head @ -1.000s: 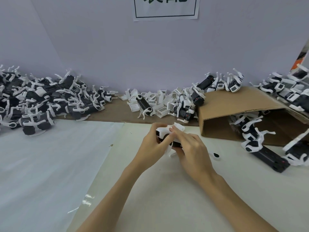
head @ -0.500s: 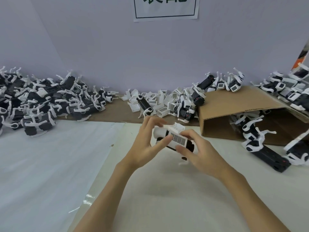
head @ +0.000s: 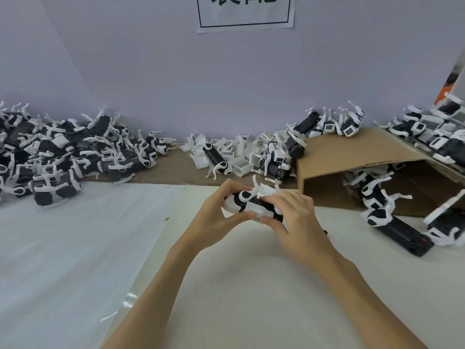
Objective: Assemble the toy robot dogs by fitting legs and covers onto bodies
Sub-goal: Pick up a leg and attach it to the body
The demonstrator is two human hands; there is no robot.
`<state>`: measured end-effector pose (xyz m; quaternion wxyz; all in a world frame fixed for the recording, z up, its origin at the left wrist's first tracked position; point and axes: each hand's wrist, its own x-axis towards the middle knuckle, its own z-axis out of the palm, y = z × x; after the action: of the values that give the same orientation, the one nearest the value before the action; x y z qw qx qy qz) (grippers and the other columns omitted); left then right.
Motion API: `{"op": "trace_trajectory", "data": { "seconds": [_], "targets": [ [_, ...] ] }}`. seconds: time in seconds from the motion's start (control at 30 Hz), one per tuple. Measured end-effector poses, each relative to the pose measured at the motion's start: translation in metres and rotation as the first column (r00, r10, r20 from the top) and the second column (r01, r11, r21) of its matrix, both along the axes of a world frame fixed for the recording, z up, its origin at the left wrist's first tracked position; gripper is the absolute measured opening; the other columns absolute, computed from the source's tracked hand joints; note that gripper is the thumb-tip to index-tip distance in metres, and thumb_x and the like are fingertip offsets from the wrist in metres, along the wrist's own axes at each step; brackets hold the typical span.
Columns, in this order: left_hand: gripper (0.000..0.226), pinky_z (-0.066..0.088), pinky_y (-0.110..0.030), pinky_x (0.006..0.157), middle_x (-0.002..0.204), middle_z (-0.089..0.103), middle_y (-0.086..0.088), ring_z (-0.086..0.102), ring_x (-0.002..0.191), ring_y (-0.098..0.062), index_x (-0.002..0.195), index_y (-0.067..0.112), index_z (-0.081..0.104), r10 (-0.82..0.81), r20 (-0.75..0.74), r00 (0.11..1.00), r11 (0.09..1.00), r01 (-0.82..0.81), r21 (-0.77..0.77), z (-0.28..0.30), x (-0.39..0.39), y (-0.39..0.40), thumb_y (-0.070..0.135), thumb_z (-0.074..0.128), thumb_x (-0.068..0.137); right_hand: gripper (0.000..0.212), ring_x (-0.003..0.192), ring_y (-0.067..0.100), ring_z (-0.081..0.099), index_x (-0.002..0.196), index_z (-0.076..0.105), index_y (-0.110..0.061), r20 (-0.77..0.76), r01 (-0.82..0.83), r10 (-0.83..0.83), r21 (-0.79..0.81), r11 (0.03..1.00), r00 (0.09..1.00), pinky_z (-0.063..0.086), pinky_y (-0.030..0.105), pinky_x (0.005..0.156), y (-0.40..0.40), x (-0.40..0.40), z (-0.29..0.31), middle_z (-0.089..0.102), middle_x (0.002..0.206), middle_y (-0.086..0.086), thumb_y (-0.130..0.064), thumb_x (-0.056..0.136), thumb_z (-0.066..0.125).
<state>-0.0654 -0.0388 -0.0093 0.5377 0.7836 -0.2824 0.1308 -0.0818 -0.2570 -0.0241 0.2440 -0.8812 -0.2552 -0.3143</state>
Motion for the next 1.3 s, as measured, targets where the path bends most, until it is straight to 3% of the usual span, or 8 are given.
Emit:
{"op": "trace_trajectory", "data": {
  "seconds": [0.17, 0.37, 0.47, 0.7, 0.93, 1.1, 1.23, 1.3],
  "targets": [
    [0.036, 0.053, -0.025, 0.089, 0.116, 0.072, 0.009, 0.069, 0.106, -0.023, 0.123, 0.023, 0.067, 0.004, 0.042, 0.999, 0.998, -0.002, -0.056, 0.001, 0.002, 0.000, 0.022, 0.084, 0.092, 0.024, 0.107, 0.024, 0.061, 0.117, 0.070, -0.011, 0.031, 0.020, -0.020, 0.005, 1.000, 0.999, 0.038, 0.040, 0.096, 0.004, -0.003, 0.007, 0.068, 0.109, -0.003, -0.021, 0.095, 0.074],
    [0.035, 0.055, -0.028, 0.090, 0.114, 0.072, 0.010, 0.069, 0.107, -0.022, 0.123, 0.020, 0.068, 0.005, 0.028, 1.000, 1.000, -0.004, -0.025, -0.001, 0.001, 0.000, 0.021, 0.084, 0.092, 0.042, 0.116, 0.013, 0.057, 0.127, 0.067, -0.019, -0.131, -0.046, 0.049, 0.025, 0.999, 0.990, 0.035, 0.037, 0.105, -0.003, -0.006, 0.009, 0.066, 0.118, -0.011, -0.049, 0.097, 0.063],
    [0.036, 0.055, -0.030, 0.093, 0.118, 0.072, 0.010, 0.068, 0.112, -0.022, 0.128, 0.022, 0.065, 0.016, 0.014, 1.000, 0.999, -0.016, 0.028, -0.005, -0.001, -0.003, 0.023, 0.081, 0.096, 0.040, 0.109, 0.019, 0.059, 0.120, 0.070, -0.015, -0.168, -0.012, 0.015, 0.018, 1.000, 0.986, 0.033, 0.035, 0.100, 0.000, -0.005, 0.009, 0.069, 0.112, -0.006, -0.046, 0.097, 0.061],
    [0.021, 0.050, -0.020, 0.069, 0.099, 0.074, 0.011, 0.067, 0.087, -0.015, 0.119, 0.021, 0.066, 0.101, -0.044, 0.994, 0.994, -0.103, -0.029, -0.005, -0.005, -0.012, 0.029, 0.073, 0.101, 0.024, 0.093, 0.002, 0.052, 0.119, 0.073, -0.026, -0.289, -0.059, 0.077, 0.071, 0.996, 0.954, 0.037, 0.034, 0.097, -0.004, -0.003, 0.009, 0.066, 0.097, -0.020, -0.037, 0.102, 0.063],
    [0.024, 0.054, -0.020, 0.082, 0.113, 0.074, 0.014, 0.068, 0.108, -0.012, 0.120, 0.030, 0.069, 0.062, -0.140, 0.988, 0.996, -0.069, -0.049, -0.004, -0.004, -0.010, 0.030, 0.078, 0.097, 0.034, 0.102, 0.016, 0.061, 0.116, 0.066, -0.029, -0.446, -0.002, 0.103, 0.221, 0.975, 0.889, 0.050, 0.046, 0.094, 0.006, -0.009, 0.007, 0.066, 0.103, -0.013, -0.049, 0.090, 0.075],
    [0.032, 0.047, -0.038, 0.108, 0.123, 0.070, 0.024, 0.056, 0.129, -0.018, 0.124, 0.040, 0.069, 0.131, -0.106, 0.986, 0.986, -0.119, 0.114, -0.007, -0.004, -0.005, 0.042, 0.081, 0.093, 0.029, 0.093, 0.018, 0.068, 0.108, 0.068, -0.030, -0.516, 0.025, 0.155, 0.324, 0.946, 0.842, 0.056, 0.046, 0.085, 0.005, -0.012, 0.011, 0.071, 0.098, -0.008, -0.045, 0.086, 0.080],
    [0.030, 0.053, -0.030, 0.096, 0.114, 0.076, 0.013, 0.069, 0.112, -0.018, 0.120, 0.028, 0.074, 0.061, -0.057, 0.997, 0.998, -0.060, 0.014, 0.001, -0.005, -0.008, 0.034, 0.082, 0.092, 0.024, 0.081, 0.014, 0.070, 0.099, 0.069, -0.027, -0.469, -0.002, 0.210, 0.406, 0.914, 0.858, 0.058, 0.038, 0.072, 0.004, -0.011, 0.014, 0.072, 0.089, -0.006, -0.039, 0.085, 0.084],
    [0.026, 0.054, -0.022, 0.086, 0.105, 0.078, 0.010, 0.072, 0.101, -0.015, 0.116, 0.028, 0.076, 0.080, -0.051, 0.995, 0.996, -0.082, -0.028, 0.002, -0.004, -0.008, 0.033, 0.083, 0.091, 0.027, 0.091, 0.009, 0.067, 0.108, 0.071, -0.028, -0.389, -0.030, 0.190, 0.383, 0.923, 0.901, 0.054, 0.031, 0.079, 0.006, -0.012, 0.015, 0.071, 0.099, -0.009, -0.040, 0.087, 0.081]
  ]
}}
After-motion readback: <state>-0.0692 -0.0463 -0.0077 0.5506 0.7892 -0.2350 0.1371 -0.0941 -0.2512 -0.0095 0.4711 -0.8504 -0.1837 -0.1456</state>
